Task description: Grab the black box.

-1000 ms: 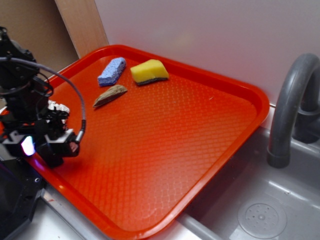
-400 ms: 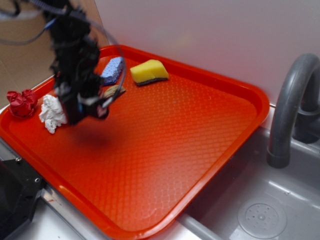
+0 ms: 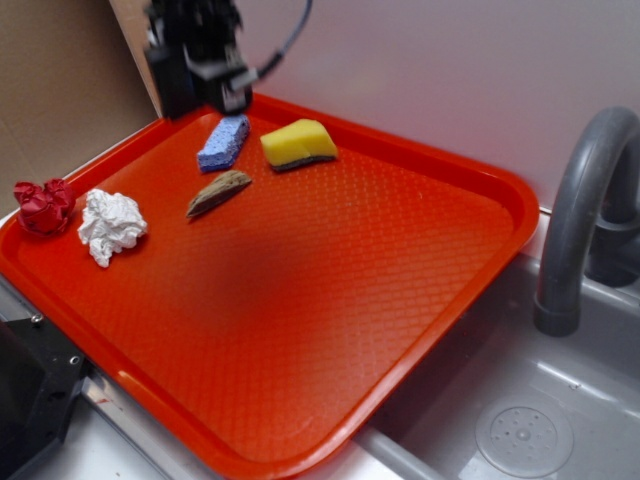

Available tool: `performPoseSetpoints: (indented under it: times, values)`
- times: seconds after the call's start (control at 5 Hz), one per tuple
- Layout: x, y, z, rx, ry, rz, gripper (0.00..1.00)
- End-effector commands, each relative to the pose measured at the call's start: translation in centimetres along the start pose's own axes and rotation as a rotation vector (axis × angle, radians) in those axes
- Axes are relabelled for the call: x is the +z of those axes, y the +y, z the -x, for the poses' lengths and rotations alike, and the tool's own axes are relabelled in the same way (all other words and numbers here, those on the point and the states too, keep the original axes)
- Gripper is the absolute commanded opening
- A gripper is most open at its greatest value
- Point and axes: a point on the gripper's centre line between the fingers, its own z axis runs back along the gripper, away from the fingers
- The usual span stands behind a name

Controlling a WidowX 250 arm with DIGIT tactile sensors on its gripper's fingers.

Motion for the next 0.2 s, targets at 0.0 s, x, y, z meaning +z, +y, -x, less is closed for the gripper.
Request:
performPoseSetpoints:
  times: [0.0]
  values:
    - [6.68, 0.87, 2.56, 0.017, -0.075, 0.070, 0.00]
